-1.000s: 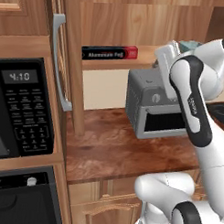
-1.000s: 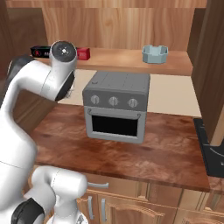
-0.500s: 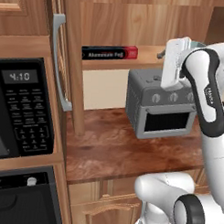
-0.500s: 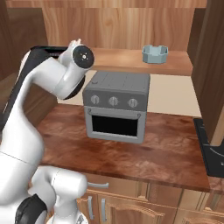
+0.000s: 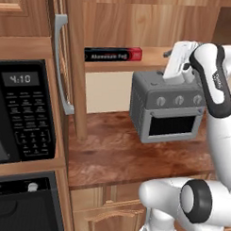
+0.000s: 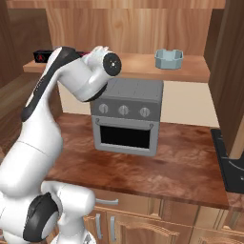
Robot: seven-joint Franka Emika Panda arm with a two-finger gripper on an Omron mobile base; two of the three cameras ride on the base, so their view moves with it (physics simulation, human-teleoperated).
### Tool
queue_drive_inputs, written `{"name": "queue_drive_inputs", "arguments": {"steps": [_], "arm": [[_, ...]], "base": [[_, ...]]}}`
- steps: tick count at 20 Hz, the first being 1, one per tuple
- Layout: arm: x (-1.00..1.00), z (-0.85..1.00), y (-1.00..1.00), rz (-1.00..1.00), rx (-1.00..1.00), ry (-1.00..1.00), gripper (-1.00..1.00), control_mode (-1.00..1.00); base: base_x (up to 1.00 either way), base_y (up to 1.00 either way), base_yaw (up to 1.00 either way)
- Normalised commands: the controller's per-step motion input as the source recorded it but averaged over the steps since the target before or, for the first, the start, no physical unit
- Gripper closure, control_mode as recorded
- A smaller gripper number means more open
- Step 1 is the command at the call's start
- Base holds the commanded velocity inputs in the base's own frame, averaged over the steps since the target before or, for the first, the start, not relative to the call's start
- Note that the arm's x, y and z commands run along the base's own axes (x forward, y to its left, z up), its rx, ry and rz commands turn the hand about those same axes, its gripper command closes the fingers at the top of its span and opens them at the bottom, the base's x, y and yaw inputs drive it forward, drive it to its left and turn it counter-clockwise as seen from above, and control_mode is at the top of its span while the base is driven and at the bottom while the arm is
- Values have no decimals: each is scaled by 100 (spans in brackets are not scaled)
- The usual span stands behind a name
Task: Retrieve the tupperware and aluminum foil from the cabinet and place them on the dining counter near the plate with mushroom and sweet potato to prepare for storing leftovers.
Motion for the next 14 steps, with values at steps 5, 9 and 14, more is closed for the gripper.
{"name": "queue_drive_inputs", "arguments": {"steps": [5,9,14], "arm": [[70,0,-5,0,2,19,-100,-100],[77,0,0,2,0,21,-100,-100],[81,0,0,4,7,17,-100,-100]], "base": [[0,0,0],[0,0,0],[0,0,0]]}}
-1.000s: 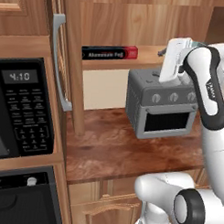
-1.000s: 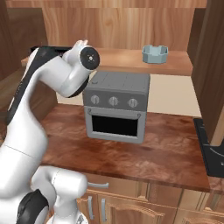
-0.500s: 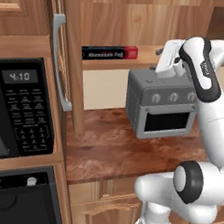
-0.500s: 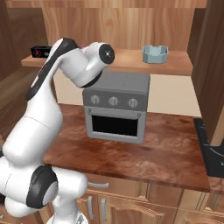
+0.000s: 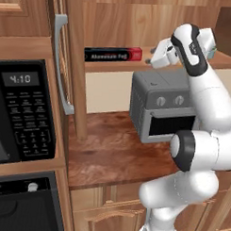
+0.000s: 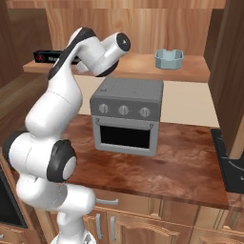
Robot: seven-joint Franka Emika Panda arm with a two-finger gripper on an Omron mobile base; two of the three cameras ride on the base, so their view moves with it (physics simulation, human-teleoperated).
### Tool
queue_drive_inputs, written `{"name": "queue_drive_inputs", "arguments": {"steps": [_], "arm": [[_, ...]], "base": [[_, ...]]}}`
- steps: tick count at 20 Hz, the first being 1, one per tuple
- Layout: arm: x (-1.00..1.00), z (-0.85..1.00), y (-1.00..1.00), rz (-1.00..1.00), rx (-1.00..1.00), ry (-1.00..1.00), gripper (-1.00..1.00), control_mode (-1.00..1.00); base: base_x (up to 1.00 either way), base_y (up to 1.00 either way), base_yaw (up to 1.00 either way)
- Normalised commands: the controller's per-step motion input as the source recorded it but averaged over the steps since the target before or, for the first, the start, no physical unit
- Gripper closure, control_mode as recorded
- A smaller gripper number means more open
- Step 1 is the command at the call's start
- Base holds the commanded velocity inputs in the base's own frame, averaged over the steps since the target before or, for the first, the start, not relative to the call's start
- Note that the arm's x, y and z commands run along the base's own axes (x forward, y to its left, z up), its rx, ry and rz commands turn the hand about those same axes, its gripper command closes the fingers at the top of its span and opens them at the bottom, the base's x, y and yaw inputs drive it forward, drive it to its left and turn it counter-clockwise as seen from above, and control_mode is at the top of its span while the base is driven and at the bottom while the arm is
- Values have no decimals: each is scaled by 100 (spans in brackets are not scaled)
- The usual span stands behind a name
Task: Retrieve the tupperware and aluminum foil from the cabinet and place them on the dining counter near the plate with mushroom and sweet potato to prepare for storing leftovers.
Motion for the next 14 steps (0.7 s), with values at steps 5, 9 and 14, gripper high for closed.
{"name": "queue_drive_inputs", "arguments": {"steps": [5,9,14], "arm": [[77,0,0,4,9,13,-100,-100],[71,-1,0,5,7,10,-100,-100],[65,-15,0,8,2,3,-100,-100]], "base": [[0,0,0],[0,0,0],[0,0,0]]}}
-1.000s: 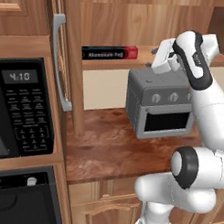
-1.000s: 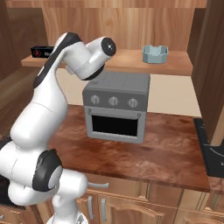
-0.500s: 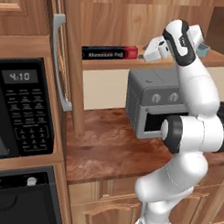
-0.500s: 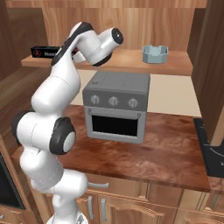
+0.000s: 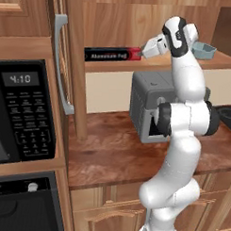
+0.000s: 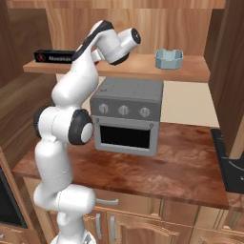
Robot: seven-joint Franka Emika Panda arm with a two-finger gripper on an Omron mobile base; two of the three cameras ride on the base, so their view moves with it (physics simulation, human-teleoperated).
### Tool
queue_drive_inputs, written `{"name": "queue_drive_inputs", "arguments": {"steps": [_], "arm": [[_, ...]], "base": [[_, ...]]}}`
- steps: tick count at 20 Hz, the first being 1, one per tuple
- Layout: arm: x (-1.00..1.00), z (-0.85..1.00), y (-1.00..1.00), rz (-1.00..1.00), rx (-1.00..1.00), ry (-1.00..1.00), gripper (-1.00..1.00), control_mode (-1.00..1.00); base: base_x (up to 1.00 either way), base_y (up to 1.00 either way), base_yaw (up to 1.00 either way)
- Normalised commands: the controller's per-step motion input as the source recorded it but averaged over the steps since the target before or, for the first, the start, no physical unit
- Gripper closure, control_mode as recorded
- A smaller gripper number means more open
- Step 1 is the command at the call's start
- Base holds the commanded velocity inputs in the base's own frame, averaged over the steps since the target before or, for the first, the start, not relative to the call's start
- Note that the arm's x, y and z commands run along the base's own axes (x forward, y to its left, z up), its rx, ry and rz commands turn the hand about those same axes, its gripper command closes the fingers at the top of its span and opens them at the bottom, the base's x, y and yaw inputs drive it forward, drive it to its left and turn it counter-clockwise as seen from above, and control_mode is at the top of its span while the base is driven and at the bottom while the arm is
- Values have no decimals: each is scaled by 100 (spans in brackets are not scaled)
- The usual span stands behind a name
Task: Retrieve the tupperware and aluminum foil from the cabinet and place them on the dining counter near the plate with mushroom and sweet potato to prepare for storing leftovers.
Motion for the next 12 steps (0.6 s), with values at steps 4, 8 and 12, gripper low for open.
{"name": "queue_drive_inputs", "arguments": {"steps": [4,8,12], "arm": [[46,-18,0,10,0,0,-100,-100],[19,-13,12,11,0,-7,-100,-100],[0,-15,42,15,-2,-12,100,-100]], "base": [[0,0,0],[0,0,0],[0,0,0]]}}
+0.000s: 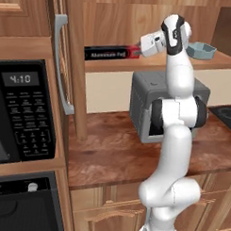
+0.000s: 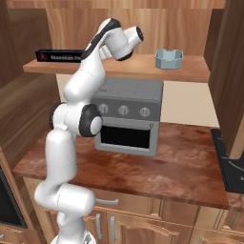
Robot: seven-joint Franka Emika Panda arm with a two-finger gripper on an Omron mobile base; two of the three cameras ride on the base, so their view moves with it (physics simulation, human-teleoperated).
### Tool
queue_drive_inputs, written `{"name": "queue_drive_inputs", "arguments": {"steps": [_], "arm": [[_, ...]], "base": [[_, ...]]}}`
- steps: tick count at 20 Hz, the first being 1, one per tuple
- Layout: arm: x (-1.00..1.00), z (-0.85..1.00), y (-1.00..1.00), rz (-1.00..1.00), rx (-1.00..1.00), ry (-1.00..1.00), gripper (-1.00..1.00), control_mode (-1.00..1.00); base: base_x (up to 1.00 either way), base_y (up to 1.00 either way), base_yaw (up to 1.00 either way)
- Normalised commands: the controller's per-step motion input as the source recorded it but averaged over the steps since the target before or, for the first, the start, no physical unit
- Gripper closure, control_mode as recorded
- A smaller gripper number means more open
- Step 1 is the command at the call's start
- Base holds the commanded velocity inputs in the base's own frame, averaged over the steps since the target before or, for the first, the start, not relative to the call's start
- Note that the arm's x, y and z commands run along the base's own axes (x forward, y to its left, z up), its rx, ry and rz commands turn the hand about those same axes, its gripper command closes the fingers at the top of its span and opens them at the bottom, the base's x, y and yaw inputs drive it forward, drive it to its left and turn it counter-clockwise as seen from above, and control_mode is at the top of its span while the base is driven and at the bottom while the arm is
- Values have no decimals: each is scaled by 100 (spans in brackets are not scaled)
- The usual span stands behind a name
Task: Retrieve the tupperware and aluminum foil from the cabinet and place them on the dining counter near the plate with mushroom and sweet potato to prepare for storing leftovers.
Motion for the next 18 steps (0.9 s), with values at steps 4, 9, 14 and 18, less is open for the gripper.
{"name": "queue_drive_inputs", "arguments": {"steps": [4,9,14,18], "arm": [[-3,-37,70,12,-7,-14,100,-100],[-38,-22,7,-2,-1,-11,100,-100],[-89,-8,-49,-27,0,-2,100,-100],[-100,-18,-39,-43,10,-3,100,-100]], "base": [[0,0,0],[0,0,0],[0,0,0],[0,0,0]]}}
